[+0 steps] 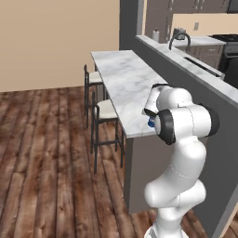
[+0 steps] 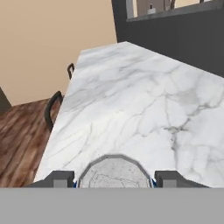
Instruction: Four empty soda cans are scattered around the kitchen. Gather all the cans and cluster them next to the stove for recycling.
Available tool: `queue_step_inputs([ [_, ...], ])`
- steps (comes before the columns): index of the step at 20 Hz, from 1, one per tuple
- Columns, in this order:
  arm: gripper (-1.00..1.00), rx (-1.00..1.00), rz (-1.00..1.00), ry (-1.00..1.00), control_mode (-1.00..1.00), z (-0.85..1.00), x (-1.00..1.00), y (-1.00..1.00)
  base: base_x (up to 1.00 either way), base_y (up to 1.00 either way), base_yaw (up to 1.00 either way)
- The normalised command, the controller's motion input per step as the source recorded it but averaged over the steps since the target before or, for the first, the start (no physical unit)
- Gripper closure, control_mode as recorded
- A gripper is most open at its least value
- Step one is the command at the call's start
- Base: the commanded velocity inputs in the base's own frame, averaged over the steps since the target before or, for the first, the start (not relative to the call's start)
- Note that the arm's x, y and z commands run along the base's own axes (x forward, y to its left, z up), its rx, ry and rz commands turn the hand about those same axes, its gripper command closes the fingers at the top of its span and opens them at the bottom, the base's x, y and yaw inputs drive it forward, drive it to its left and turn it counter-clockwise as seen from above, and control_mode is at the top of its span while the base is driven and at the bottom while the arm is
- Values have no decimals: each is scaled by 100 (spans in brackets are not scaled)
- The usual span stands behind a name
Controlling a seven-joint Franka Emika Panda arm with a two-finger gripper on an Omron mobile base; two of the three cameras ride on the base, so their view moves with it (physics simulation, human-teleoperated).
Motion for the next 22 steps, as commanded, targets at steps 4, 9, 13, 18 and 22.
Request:
queue_step_inputs([
  [4,100,0,0,0,100,0,0,0,-76,-5,4],
  [9,100,0,0,0,100,0,0,0,-77,-8,4],
  [13,100,0,0,0,100,0,0,0,-58,-14,2],
  [18,100,0,0,0,100,0,0,0,-35,-37,0],
  [22,100,0,0,0,100,0,0,0,-13,-62,0],
])
